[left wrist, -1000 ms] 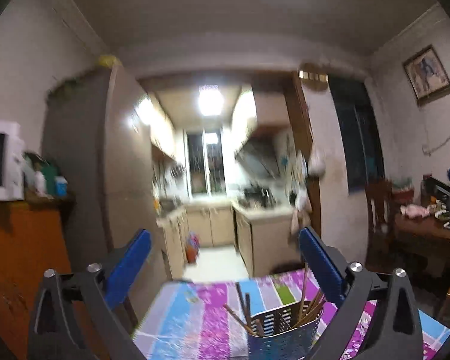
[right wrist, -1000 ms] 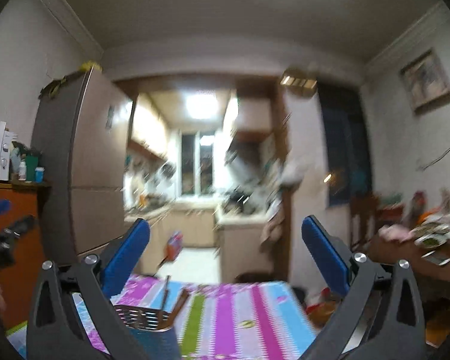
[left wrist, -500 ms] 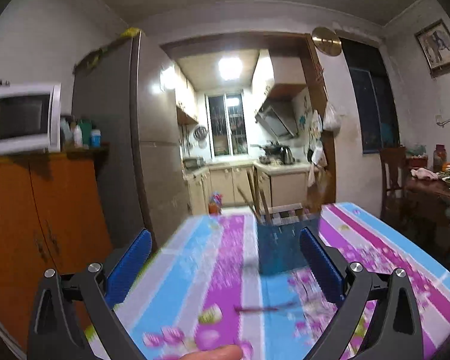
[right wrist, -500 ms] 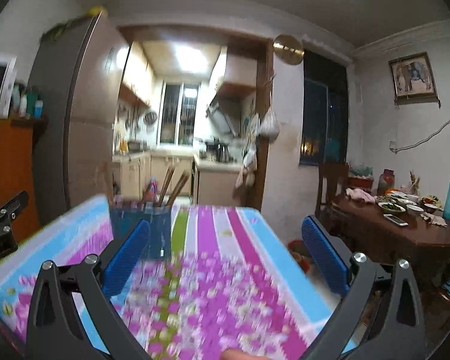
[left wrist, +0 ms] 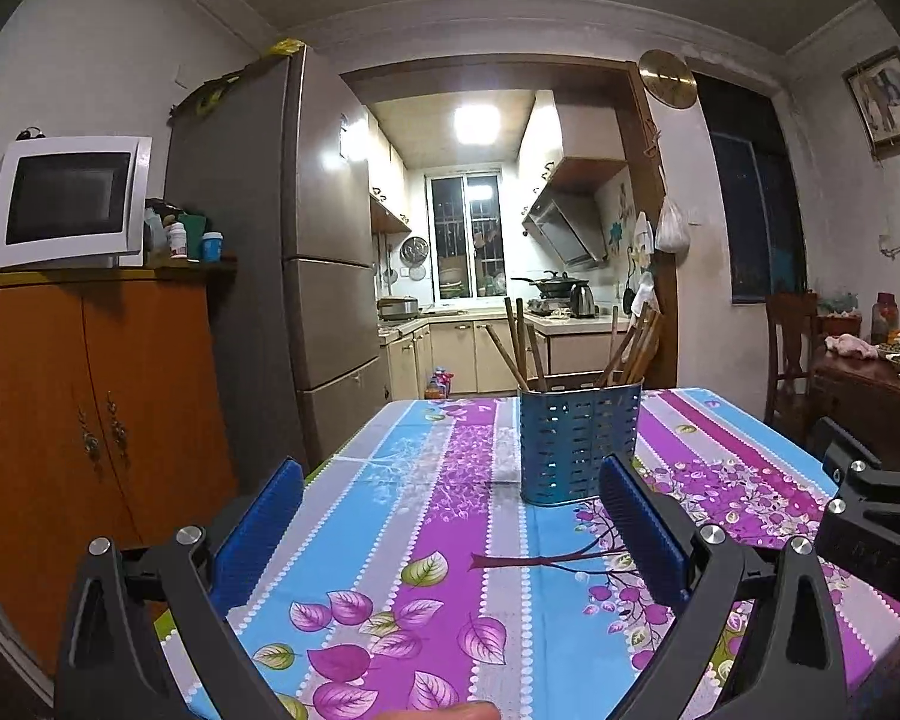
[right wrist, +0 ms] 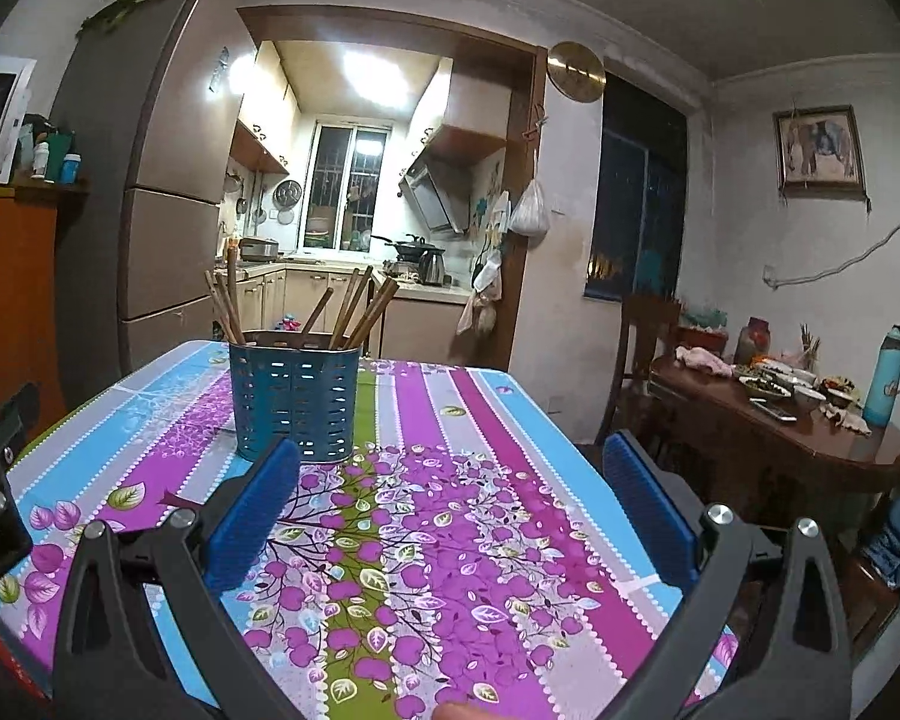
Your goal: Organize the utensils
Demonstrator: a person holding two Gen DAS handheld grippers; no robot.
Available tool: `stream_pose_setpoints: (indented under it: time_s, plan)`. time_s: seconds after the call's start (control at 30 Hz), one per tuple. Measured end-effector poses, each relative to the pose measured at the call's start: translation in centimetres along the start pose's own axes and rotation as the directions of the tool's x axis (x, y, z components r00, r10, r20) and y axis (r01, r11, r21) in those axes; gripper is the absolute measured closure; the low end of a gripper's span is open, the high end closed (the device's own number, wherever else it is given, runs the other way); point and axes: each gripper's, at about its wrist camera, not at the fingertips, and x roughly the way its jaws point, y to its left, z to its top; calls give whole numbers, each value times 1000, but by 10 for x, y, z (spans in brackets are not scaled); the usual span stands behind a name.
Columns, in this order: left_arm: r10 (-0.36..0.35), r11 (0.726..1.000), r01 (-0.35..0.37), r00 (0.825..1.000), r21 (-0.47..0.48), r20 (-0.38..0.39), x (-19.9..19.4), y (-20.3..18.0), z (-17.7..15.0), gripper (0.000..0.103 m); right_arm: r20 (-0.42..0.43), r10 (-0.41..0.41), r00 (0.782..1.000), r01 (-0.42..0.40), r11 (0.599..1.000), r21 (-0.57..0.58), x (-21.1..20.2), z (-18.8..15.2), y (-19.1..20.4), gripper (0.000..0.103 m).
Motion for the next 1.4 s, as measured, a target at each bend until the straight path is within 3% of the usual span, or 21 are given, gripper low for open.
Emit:
stream_pose_setpoints:
  time_s: [0.7,1.1,1.17,1.4]
  plan:
    - [1,1000,-1,999,1,-34,7,-2,-2,5,36,-17,999,17,1000,-6,-13,-1,-3,5]
    - [-42,999,42,998,7,-47,8,-7,-2,5,29,-15,999,15,1000,6,-12,0,-5,5]
    - [-17,1000,18,999,11,-37,8,-8,-2,5,27,-16,1000,15,1000,8,-11,0,-6,5]
    - [-29,1000,29,998,1,-64,14,-6,-5,11,27,-20,999,19,1000,20,-10,0,-9,5]
